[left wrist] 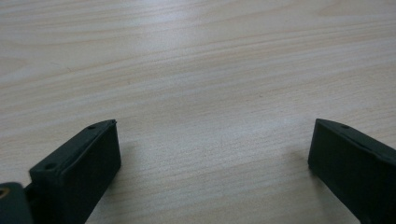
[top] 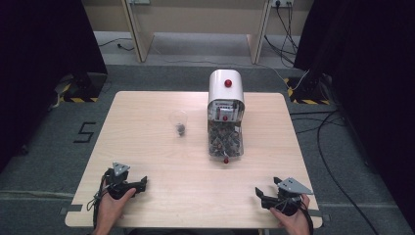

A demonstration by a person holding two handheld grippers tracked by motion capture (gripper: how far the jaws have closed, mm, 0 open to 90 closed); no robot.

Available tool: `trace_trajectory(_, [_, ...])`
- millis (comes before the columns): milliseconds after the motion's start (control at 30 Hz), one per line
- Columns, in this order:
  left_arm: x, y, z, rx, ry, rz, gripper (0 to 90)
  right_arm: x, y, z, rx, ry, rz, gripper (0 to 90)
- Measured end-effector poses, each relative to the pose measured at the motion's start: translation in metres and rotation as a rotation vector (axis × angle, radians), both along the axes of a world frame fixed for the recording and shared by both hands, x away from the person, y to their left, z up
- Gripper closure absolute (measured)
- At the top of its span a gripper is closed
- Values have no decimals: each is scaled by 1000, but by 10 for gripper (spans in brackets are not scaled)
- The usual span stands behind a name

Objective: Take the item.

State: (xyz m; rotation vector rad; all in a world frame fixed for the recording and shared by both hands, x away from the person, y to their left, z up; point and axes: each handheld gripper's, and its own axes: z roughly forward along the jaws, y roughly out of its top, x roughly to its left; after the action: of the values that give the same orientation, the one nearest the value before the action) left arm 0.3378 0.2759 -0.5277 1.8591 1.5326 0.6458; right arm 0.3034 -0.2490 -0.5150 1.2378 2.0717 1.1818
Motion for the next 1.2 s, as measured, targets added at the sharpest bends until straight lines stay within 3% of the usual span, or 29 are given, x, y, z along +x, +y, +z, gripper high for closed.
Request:
trace_trajectory(533, [0,0,0,0,0,0,18,-13,2,-1,-45,-11,2,169])
trace_trajectory(767, [0,0,0,0,0,0,18,-18,0,-6,-49,12,-8,168])
trace_trajectory(1067, [0,0,0,0,0,0,18,-19,-2,-14,-103,41,-19,155])
trace_trajectory(1200, [0,0,0,0,0,0,18,-19,-3,-15,-94,40,-20,153])
